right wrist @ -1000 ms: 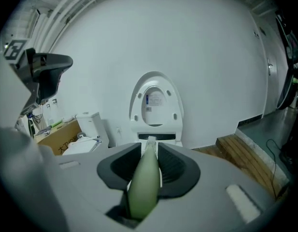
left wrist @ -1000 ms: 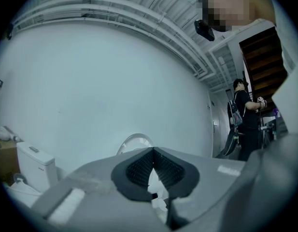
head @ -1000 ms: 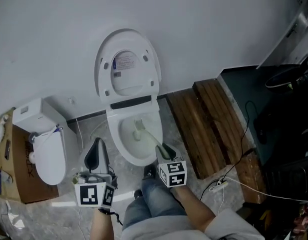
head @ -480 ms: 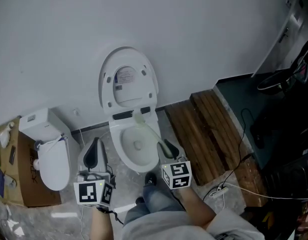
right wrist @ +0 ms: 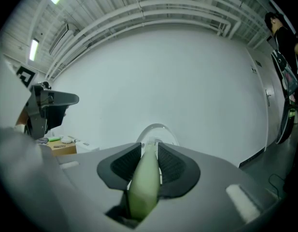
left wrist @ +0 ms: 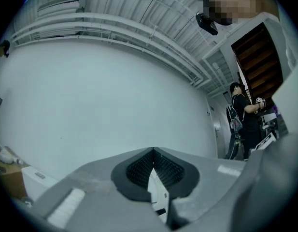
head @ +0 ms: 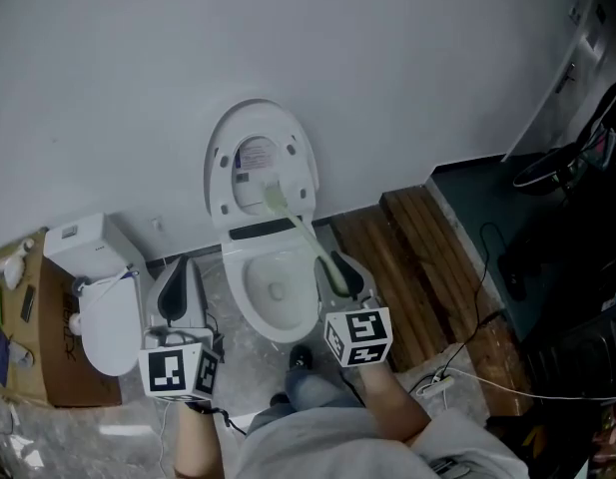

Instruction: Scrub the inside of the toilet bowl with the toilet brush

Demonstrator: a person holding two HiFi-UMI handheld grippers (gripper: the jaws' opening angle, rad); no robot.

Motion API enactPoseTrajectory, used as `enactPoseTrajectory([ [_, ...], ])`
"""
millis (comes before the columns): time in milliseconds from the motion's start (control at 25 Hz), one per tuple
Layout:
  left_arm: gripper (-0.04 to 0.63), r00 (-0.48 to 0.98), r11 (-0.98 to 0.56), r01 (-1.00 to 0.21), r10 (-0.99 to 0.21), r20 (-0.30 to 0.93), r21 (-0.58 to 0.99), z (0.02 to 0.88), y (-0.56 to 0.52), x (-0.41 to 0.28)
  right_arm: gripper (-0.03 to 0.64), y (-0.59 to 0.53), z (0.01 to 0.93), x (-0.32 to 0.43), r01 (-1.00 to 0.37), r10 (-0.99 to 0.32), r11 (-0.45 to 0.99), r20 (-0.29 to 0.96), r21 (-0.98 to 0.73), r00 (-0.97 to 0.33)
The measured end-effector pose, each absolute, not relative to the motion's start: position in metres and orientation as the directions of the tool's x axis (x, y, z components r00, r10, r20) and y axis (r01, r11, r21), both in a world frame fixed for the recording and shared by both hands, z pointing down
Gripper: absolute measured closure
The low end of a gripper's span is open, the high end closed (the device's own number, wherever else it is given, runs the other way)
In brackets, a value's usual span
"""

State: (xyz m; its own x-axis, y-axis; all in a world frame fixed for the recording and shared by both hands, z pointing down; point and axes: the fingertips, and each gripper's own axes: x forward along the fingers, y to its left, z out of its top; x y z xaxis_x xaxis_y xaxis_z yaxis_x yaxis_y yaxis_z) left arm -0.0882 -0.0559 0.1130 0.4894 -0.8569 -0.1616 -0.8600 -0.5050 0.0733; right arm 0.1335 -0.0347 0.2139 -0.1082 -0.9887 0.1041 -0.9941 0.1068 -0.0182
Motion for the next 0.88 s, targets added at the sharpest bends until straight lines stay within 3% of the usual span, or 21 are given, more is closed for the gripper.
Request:
enactPoseTrajectory([
  [880,0.592,0.473,-0.492,-0.869,-0.856,-0.206,0.049,0.083,-0.045,-0.105,0.511,-0.018,0.105,0.129,-0.994,-0.986,0.060,-0.149,0.087,-0.072],
])
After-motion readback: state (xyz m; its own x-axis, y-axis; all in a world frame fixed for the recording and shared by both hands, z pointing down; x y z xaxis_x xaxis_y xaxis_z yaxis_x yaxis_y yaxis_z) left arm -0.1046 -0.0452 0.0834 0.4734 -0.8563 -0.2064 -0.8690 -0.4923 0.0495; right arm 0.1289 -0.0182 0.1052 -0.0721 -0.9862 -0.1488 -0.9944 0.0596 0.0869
